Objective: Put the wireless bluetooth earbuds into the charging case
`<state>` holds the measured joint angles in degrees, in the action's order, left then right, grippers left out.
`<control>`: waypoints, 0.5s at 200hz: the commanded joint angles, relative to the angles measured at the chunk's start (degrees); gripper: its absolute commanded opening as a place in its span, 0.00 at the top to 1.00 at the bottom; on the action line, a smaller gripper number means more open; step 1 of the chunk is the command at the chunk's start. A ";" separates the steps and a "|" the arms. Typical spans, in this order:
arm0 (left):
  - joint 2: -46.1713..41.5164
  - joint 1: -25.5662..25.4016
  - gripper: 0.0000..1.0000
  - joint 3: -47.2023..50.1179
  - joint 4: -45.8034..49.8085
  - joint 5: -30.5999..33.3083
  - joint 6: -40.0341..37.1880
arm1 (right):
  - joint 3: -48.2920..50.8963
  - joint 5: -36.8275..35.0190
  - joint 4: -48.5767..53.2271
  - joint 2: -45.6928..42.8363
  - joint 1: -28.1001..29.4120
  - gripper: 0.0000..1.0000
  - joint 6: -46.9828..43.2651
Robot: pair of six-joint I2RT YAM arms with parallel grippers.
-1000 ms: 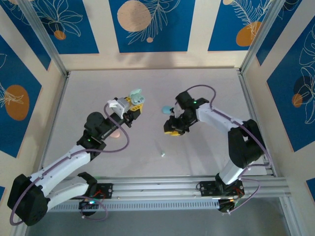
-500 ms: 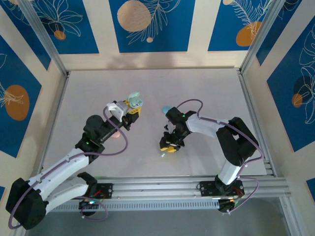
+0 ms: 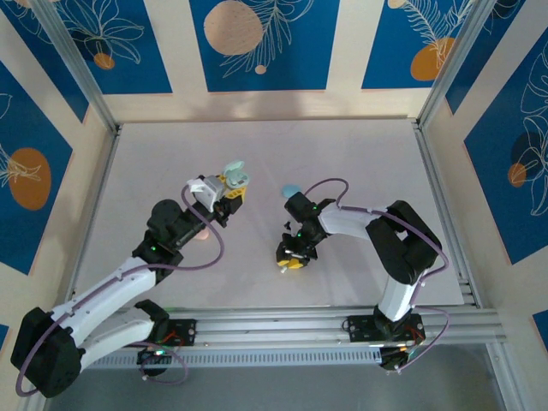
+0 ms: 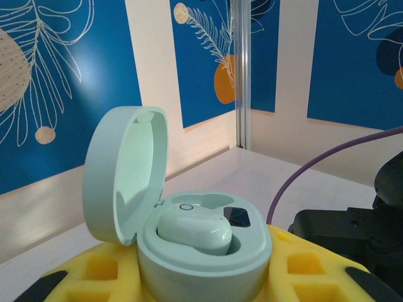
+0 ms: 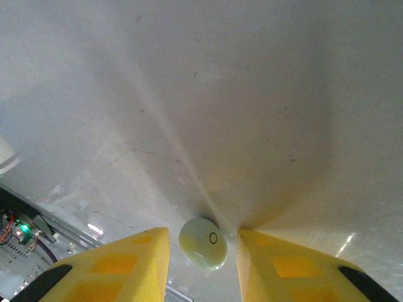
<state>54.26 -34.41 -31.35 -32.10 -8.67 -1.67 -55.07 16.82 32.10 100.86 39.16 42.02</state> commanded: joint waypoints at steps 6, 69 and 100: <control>0.34 -0.27 0.71 0.07 -1.92 0.57 -0.19 | 0.13 1.05 -0.07 1.53 0.44 0.66 0.35; 1.35 -0.22 0.71 0.02 -2.60 0.55 -0.01 | -1.57 1.60 2.03 1.88 1.34 0.69 -1.41; 1.81 -0.18 0.71 -0.02 -3.19 0.47 0.35 | -1.97 2.01 1.24 2.88 2.06 0.70 -1.18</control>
<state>55.81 -34.41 -31.31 -32.16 -8.67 -1.65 -55.92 16.93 32.77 101.75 39.94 41.39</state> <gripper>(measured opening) 0.335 0.306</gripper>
